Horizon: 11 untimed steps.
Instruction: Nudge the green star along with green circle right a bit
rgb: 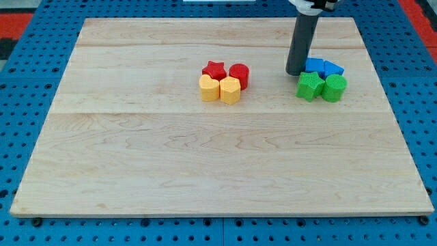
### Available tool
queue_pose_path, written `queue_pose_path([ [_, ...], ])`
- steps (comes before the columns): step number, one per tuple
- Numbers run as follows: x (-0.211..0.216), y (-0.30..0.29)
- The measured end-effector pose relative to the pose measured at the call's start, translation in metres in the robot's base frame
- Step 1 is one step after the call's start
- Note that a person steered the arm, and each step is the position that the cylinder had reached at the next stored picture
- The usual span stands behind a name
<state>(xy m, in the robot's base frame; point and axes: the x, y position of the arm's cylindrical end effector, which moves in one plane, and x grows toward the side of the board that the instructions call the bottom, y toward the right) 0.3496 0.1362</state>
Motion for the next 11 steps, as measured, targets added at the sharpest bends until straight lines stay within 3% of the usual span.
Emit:
queue_pose_path([
  [3,0.000,0.011],
  [5,0.001,-0.031],
  [7,0.041,-0.031],
  [11,0.043,0.005],
])
